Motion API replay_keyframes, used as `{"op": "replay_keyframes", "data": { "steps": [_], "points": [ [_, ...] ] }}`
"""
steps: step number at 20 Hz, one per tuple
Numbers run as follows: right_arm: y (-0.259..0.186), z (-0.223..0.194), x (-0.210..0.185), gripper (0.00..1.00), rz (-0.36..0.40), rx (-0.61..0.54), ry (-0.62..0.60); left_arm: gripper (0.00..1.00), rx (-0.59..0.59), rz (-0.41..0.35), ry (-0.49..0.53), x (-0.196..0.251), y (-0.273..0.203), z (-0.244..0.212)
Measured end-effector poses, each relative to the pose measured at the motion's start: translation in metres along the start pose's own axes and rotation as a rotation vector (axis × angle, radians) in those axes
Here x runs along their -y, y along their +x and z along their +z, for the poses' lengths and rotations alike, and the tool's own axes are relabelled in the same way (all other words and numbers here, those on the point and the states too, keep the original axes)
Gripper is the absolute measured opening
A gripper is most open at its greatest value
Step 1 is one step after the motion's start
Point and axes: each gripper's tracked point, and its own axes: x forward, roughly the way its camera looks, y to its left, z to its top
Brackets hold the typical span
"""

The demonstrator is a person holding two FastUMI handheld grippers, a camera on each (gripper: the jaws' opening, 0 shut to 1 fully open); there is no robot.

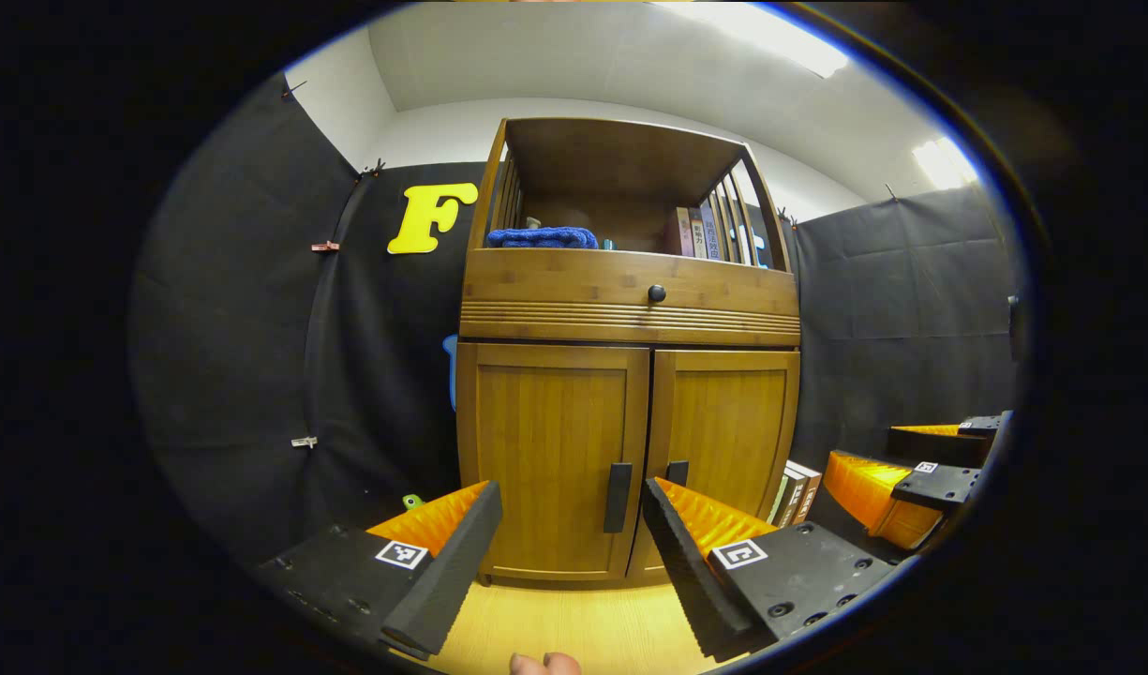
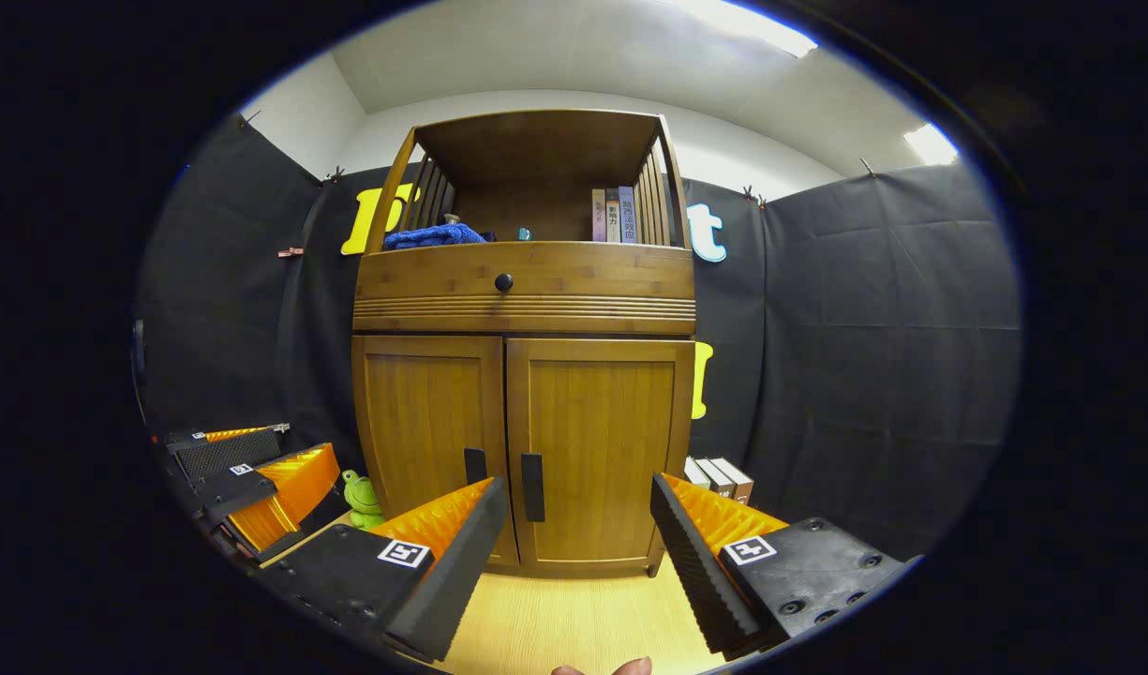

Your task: Open the right door of the double-door shoe cabinet with the right hand, and open the left door with the left hand.

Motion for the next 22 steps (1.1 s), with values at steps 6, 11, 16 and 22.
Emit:
{"op": "replay_keyframes", "data": {
  "steps": [6, 11, 16, 22],
  "points": [
    [-0.001, 0.0, 0.0, 0.98, -0.005, 0.0, 0.003, 0.94, -0.016, 0.002, 0.026, -0.001, 0.0, -0.002],
    [0.005, -0.005, -0.005, 0.98, -0.007, -0.006, 0.011, 0.92, -0.021, -0.002, 0.024, -0.005, 0.001, -0.006],
    [0.035, -0.008, -0.019, 0.98, 0.015, -0.002, -0.003, 0.94, -0.022, -0.003, 0.044, -0.011, 0.004, -0.011],
    [0.106, -0.038, -0.039, 0.98, 0.052, -0.028, -0.001, 0.92, -0.035, 0.027, 0.061, -0.024, 0.021, -0.022]
  ]
}}
